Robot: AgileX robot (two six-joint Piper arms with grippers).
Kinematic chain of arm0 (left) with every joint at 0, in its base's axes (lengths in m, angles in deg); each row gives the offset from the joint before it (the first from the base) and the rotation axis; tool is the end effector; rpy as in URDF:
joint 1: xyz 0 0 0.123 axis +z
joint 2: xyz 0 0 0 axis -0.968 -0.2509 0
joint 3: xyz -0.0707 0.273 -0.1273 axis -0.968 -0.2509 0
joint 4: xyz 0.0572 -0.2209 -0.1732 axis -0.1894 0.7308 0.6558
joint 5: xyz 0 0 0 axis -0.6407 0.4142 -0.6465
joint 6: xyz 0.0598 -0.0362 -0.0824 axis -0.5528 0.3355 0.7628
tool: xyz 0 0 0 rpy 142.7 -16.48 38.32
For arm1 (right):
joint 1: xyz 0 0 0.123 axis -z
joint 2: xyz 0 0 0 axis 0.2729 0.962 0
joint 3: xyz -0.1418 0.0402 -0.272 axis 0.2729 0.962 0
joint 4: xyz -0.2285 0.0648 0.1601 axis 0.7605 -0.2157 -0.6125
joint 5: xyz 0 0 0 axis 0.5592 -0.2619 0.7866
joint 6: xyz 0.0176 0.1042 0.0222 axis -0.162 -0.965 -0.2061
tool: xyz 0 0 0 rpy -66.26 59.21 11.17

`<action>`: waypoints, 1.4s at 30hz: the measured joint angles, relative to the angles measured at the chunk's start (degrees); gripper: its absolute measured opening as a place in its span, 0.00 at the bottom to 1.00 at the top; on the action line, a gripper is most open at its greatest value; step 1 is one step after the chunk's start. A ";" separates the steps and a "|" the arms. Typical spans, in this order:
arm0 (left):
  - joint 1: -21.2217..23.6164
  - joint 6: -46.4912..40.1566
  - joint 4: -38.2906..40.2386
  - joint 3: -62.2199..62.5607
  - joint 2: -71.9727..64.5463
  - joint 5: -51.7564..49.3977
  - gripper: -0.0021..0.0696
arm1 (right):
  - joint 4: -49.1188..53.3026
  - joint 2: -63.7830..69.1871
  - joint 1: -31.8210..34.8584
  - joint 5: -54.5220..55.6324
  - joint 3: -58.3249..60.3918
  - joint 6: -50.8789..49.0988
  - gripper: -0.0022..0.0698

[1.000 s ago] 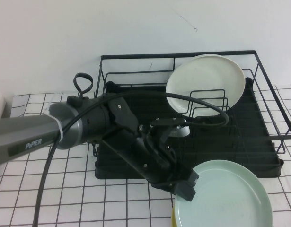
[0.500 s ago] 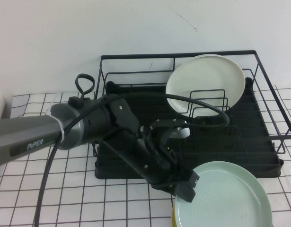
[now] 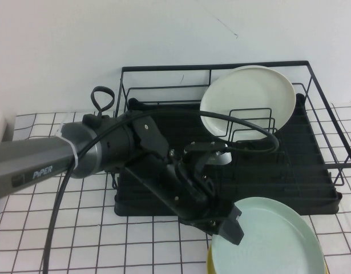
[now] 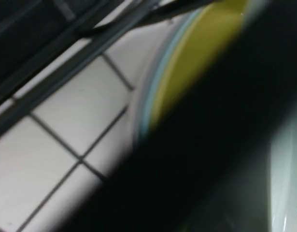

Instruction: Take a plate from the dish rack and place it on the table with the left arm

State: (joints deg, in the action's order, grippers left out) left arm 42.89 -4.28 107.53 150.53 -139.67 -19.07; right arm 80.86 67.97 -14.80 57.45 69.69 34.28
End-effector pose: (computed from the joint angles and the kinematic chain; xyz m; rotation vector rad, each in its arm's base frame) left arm 0.3204 -0.2794 0.1933 0.8002 2.7223 -1.0305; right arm 0.0799 0.0008 0.1698 -0.0972 1.8437 -0.0685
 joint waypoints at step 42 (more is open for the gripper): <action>0.00 -1.89 -17.60 -3.25 30.64 8.99 0.03 | 0.00 0.00 0.00 0.00 0.00 0.00 0.03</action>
State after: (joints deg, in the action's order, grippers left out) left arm 42.89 -6.16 89.93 147.28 -109.03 -10.08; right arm 80.86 67.97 -14.80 57.45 69.69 34.28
